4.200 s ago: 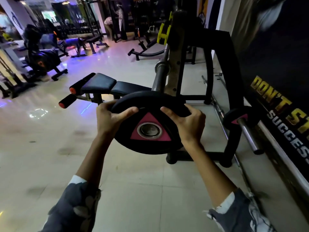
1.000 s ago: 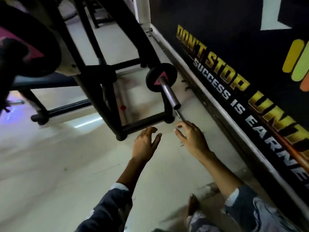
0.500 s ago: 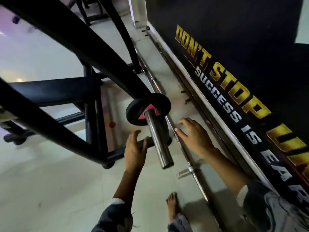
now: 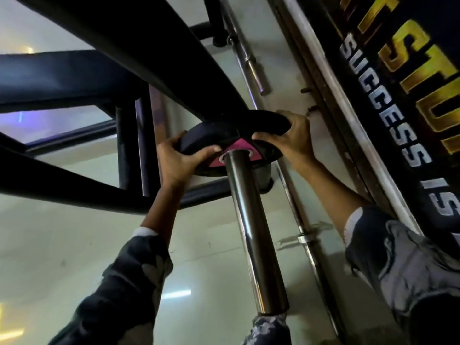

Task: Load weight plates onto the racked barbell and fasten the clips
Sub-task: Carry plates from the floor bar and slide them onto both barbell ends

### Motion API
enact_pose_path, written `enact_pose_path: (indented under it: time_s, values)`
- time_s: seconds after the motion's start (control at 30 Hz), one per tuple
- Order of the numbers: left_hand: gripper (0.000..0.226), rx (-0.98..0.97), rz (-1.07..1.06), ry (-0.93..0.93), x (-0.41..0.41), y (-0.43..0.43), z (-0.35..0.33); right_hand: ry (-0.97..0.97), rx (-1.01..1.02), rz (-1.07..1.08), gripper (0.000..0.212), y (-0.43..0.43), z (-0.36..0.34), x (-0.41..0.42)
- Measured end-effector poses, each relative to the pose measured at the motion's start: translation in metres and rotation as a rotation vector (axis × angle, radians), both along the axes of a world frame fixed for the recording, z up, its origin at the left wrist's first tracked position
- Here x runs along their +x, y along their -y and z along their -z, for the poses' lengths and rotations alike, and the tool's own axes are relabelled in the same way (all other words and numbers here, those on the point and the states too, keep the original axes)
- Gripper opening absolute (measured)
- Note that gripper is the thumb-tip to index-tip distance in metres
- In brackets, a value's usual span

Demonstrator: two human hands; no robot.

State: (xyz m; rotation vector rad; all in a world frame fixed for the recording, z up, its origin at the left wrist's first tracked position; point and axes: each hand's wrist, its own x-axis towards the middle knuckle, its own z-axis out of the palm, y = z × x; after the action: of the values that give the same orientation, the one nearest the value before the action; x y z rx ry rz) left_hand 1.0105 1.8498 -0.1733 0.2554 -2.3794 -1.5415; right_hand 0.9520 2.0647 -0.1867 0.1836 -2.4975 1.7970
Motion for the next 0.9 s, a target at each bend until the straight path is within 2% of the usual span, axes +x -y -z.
enact_pose_path:
  time_s: [0.17, 0.3, 0.37, 0.5, 0.57, 0.67, 0.83, 0.9]
  values:
    - [0.032, -0.044, -0.052, -0.072, 0.041, -0.018, -0.003, -0.024, -0.093, 0.017, 0.058, -0.011, 0.004, 0.041]
    - [0.046, -0.001, -0.088, -0.046, 0.118, -0.039, 0.007, 0.009, -0.076, 0.043, 0.043, -0.031, -0.002, 0.119]
    - [0.06, -0.002, -0.103, -0.012, 0.169, -0.054, 0.011, 0.036, -0.065, 0.069, 0.044, -0.046, -0.006, 0.17]
    - [0.062, 0.037, -0.091, 0.083, 0.271, -0.083, -0.001, 0.095, -0.017, 0.118, 0.056, -0.073, -0.017, 0.278]
    - [0.06, 0.062, -0.07, 0.098, 0.318, -0.093, -0.016, 0.101, 0.024, 0.111, 0.063, -0.082, -0.032, 0.326]
    - [0.05, 0.093, -0.072, 0.089, 0.379, -0.096, -0.047, 0.09, 0.014, 0.083, 0.058, -0.084, -0.07, 0.381]
    - [0.042, 0.076, -0.137, -0.033, 0.463, -0.066, -0.128, -0.036, -0.026, 0.03, 0.076, -0.049, -0.149, 0.454]
    - [0.034, 0.043, -0.201, -0.086, 0.494, -0.044, -0.164, -0.076, -0.06, -0.012, 0.071, -0.024, -0.18, 0.478]
